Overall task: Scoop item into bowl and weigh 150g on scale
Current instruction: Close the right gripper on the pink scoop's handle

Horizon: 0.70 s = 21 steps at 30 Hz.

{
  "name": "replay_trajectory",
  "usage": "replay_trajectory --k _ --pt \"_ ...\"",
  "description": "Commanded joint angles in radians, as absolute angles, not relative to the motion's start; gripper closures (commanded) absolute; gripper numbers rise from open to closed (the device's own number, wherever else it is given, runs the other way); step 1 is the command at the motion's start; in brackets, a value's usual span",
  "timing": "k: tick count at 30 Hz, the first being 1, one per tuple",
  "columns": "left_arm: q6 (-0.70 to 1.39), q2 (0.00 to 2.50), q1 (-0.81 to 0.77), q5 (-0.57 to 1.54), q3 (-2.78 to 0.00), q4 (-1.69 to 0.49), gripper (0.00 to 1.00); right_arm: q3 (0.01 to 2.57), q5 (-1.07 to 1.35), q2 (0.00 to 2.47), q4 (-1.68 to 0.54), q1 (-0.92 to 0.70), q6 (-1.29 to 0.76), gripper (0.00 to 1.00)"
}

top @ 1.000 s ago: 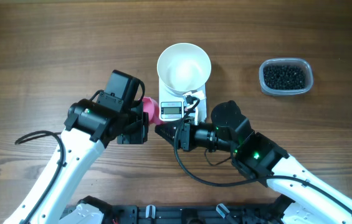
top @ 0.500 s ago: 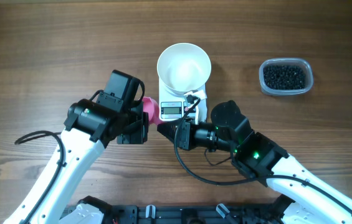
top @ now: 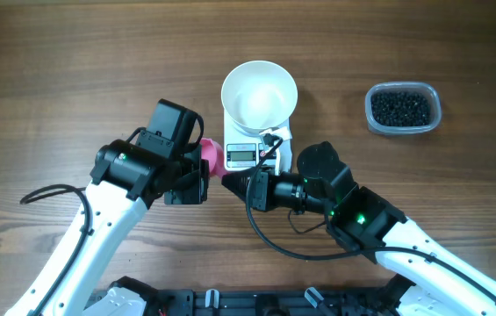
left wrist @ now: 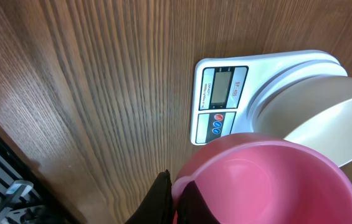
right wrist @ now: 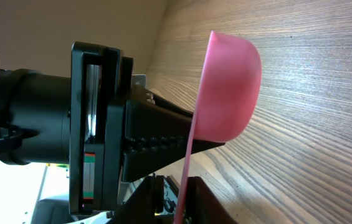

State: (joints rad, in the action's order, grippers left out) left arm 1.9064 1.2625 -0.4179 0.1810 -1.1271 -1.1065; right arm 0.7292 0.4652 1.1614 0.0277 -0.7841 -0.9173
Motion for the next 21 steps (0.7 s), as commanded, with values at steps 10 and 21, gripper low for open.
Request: replay_trajectory --k 10,21 --pt "1.923 1.264 -0.422 0.163 -1.132 -1.112 0.96 0.744 0.459 1.169 0.041 -0.788 -0.928 0.95" --pt "1.923 1.264 -0.422 0.163 -1.132 -1.112 0.92 0.744 0.460 1.169 0.040 -0.788 -0.949 0.96"
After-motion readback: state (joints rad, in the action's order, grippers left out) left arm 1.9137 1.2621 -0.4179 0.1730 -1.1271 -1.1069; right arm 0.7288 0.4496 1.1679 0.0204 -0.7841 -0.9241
